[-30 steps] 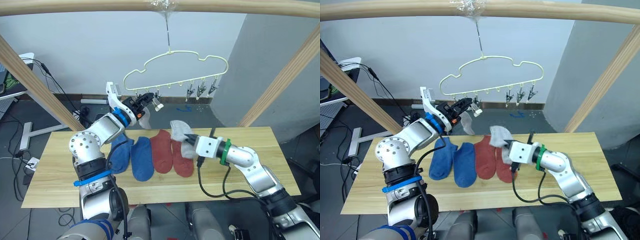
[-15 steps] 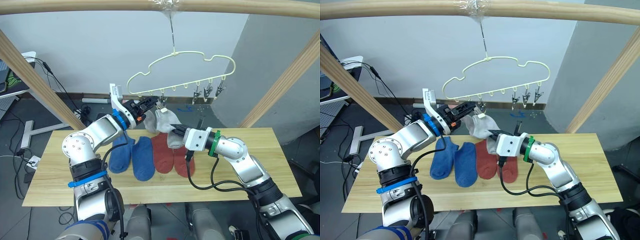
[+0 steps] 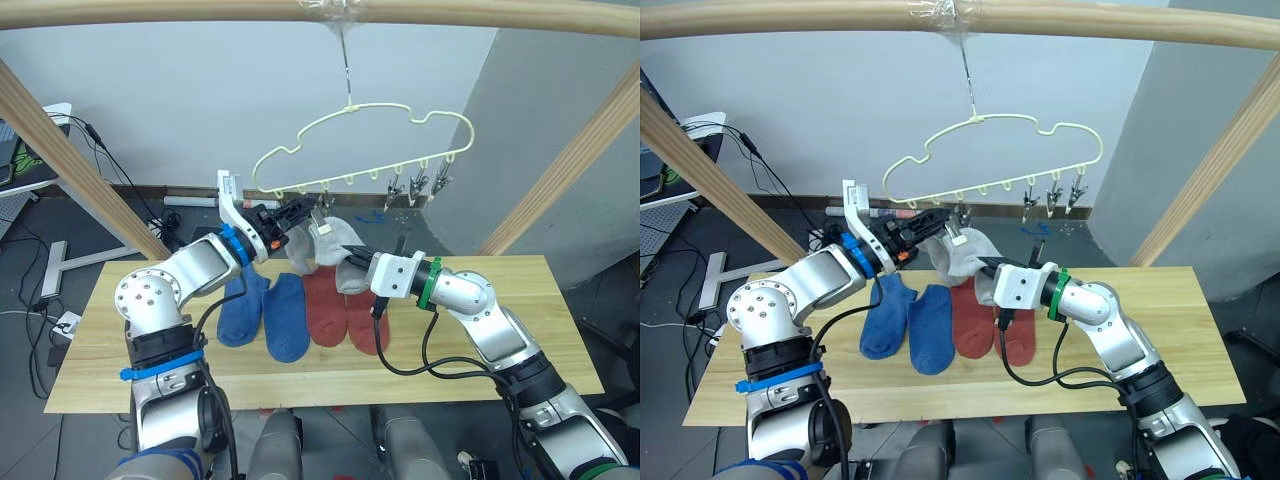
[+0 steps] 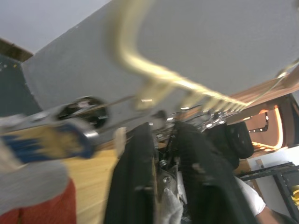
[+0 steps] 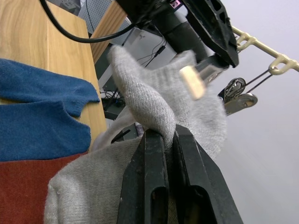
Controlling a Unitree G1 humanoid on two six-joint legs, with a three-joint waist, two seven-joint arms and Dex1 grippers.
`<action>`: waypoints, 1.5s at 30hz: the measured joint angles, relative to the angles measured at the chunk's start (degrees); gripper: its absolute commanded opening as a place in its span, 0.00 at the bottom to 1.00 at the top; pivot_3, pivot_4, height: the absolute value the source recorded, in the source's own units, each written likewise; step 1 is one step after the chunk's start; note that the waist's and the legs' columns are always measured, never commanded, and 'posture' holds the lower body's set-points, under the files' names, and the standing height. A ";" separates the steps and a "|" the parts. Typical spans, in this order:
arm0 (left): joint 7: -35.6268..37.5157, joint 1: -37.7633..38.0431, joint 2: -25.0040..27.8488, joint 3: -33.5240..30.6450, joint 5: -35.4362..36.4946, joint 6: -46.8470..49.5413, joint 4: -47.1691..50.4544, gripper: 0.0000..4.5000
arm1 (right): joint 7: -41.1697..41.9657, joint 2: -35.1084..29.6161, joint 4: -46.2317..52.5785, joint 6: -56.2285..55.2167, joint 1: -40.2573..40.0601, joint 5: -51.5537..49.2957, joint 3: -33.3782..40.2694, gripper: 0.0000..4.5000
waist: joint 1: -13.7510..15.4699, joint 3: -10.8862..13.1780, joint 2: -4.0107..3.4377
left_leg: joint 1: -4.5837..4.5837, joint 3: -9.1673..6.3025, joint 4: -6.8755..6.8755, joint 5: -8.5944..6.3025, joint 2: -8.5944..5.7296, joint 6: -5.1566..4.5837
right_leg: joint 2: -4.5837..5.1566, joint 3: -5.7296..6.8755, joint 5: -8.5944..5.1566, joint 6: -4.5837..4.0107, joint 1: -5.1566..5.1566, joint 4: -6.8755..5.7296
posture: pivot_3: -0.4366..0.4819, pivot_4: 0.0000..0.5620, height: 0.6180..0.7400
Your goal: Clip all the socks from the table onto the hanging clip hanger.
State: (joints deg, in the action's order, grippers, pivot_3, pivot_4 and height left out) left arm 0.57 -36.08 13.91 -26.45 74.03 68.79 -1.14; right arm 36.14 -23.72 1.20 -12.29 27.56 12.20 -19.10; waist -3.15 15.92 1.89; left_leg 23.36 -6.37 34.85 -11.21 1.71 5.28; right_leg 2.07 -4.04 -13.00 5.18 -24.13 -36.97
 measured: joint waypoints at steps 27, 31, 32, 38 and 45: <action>-6.43 13.54 18.91 4.05 16.53 -3.29 15.56 1.00 | -0.78 12.73 -17.90 6.03 5.17 -9.44 3.82 0.56 | 2.67 0.03 0.06 | 0.07 -0.06 -0.04 0.00 0.00 -0.01 | 0.02 0.05 -0.10 -0.21 -0.07 0.02 | 0.63 0.45 1.00; -3.18 15.99 20.89 6.10 14.37 -4.36 19.02 1.00 | -0.74 12.91 -18.25 8.70 5.10 -11.24 5.33 0.88 | 3.11 0.04 0.06 | 0.09 -0.07 -0.05 -0.01 0.00 -0.01 | 0.02 0.05 -0.22 -0.42 -0.09 0.01 | 0.63 0.45 1.00; -2.51 16.23 21.08 6.33 14.07 -4.60 19.66 1.00 | -0.74 12.98 -18.25 9.28 5.10 -11.38 5.65 0.97 | 3.14 0.04 0.06 | 0.09 -0.07 -0.05 -0.01 0.00 -0.01 | 0.02 0.06 -0.22 -0.43 -0.09 0.01 | 0.63 0.45 1.00; 0.70 15.31 22.01 9.03 9.07 -8.11 21.67 1.00 | 0.11 11.24 -14.88 12.54 2.55 -12.91 6.72 0.99 | 3.34 0.05 0.04 | 0.11 -0.06 -0.09 -0.01 0.00 -0.01 | 0.02 0.06 -0.24 -0.44 -0.10 0.03 | 0.62 0.46 1.00; 10.66 13.97 23.63 21.25 -16.67 -21.18 25.28 1.00 | 3.14 1.81 -0.88 19.31 -2.28 -15.61 9.82 0.99 | 4.23 0.09 -0.02 | 0.39 -0.02 -0.08 -0.01 -0.01 -0.01 | 0.03 0.05 -0.24 -0.44 -0.33 0.11 | 0.60 0.46 1.00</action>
State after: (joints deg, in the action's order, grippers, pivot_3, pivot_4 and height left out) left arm 11.23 -22.11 37.54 -5.20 57.36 47.61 24.13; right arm 39.29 -21.91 0.32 7.02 25.28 -3.41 -9.28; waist 1.07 16.01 1.87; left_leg 23.75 -6.39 34.77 -11.22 1.70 5.28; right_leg 2.10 -4.00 -13.24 4.73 -24.46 -36.86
